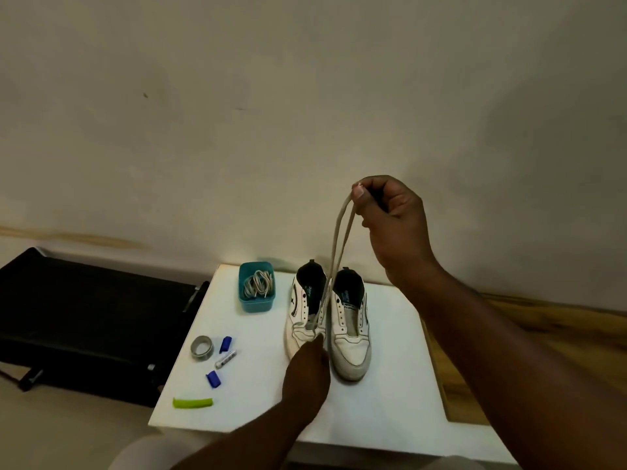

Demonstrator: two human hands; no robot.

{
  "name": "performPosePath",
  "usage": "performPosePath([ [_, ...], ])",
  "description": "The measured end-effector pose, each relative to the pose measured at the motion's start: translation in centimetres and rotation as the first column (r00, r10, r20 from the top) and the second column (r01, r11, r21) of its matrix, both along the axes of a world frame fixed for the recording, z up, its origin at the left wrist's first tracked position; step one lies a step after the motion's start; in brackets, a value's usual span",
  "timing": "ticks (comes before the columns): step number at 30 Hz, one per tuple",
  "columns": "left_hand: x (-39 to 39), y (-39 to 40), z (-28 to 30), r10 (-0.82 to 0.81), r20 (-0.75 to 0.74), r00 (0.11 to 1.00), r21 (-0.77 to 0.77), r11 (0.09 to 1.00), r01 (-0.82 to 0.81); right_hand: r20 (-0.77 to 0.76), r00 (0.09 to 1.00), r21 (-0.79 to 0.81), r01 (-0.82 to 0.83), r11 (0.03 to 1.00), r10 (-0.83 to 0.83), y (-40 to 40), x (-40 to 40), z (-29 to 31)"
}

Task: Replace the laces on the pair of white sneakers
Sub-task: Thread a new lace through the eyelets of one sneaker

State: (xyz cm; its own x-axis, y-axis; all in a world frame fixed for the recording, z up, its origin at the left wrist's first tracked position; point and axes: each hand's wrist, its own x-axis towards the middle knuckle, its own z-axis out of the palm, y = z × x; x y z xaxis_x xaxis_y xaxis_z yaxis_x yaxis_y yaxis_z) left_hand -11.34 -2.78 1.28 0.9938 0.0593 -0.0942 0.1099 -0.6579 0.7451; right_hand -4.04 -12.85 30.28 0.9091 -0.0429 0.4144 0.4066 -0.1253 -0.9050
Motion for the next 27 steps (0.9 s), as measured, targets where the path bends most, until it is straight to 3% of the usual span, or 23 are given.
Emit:
performPosePath([
  [3, 1.7, -1.6, 1.5, 0.084, 0.1, 0.991, 0.054, 0.994, -0.09, 0.005, 0.999, 0.014, -0.031, 0.999, 0.031, 0.2, -0.2, -0.2],
  [9, 6.4, -0.8, 0.2, 0.206, 0.078, 0.975, -0.011, 0.979, -0.206, 0.04, 0.996, -0.022, -0.074, 0.997, 0.075, -0.8, 0.0, -0.3],
  [15, 7.8, 1.1, 0.5, 0.015, 0.133, 0.991, 0.086, 0.996, -0.026, 0.033, 0.997, -0.011, -0.069, 0.998, 0.07, -1.5, 0.4, -0.5],
  [19, 7.7, 2.3, -0.2, -0.065, 0.311, 0.948, 0.186, 0.983, 0.006, 0.038, 0.997, 0.02, -0.073, 0.997, 0.073, -1.6, 0.6, -0.6],
  [24, 7.7, 2.7, -0.7, -0.187, 0.273, 0.944, 0.439, 0.897, 0.051, 0.014, 0.996, 0.03, -0.085, 0.996, 0.084, -1.7, 0.7, -0.8],
  [27, 7.5, 2.3, -1.0, -0.211, 0.289, 0.934, 0.465, 0.883, 0.056, 0.038, 0.996, 0.055, -0.088, 0.995, 0.086, -1.7, 0.6, -0.5],
])
